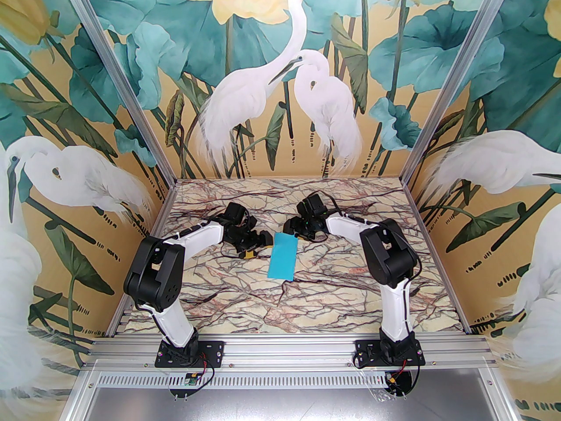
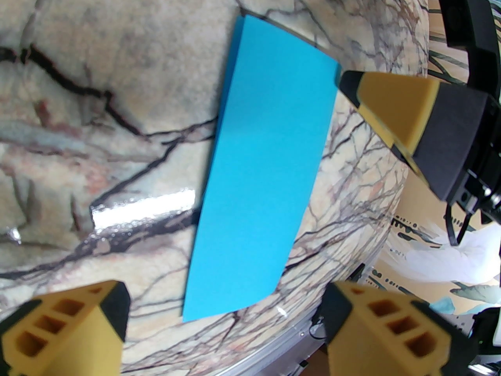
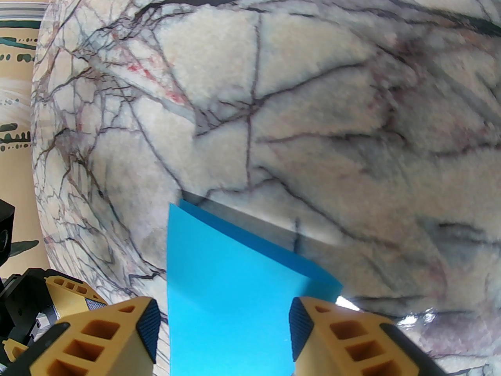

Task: Fold a paper plane with a square sheet of paper (fold left side to right side)
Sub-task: Third fold the triangle at the center of the table.

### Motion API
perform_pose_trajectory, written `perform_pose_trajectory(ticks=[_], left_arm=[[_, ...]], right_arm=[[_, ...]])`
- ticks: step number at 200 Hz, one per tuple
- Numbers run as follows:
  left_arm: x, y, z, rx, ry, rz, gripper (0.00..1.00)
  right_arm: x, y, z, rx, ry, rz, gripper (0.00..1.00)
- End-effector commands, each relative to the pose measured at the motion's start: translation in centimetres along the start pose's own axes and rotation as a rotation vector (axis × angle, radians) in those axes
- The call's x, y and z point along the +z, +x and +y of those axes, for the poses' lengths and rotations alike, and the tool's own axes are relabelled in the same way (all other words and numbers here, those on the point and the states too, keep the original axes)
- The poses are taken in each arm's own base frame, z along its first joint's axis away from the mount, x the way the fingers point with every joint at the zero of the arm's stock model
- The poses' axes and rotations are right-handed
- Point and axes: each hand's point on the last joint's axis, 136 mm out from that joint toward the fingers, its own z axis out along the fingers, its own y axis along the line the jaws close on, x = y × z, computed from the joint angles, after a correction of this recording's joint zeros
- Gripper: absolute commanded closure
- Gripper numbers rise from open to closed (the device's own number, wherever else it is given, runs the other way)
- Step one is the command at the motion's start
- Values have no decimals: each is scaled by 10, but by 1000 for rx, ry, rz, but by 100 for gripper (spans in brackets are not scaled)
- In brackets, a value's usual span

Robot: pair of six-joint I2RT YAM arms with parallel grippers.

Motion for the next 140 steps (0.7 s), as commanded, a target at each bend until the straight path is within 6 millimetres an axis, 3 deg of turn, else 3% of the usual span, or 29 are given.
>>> perform_pose_trajectory(ticks=[1, 62, 140], left_arm=[[9, 10, 6, -12, 8, 48, 13], [11, 18, 8, -24, 18, 80, 18], [30, 32, -3, -32, 77, 152, 36]], right_arm=[[15, 14, -21, -3, 43, 51, 41], [27, 24, -37, -67, 90, 121, 42], [33, 32, -44, -91, 90, 151, 42]])
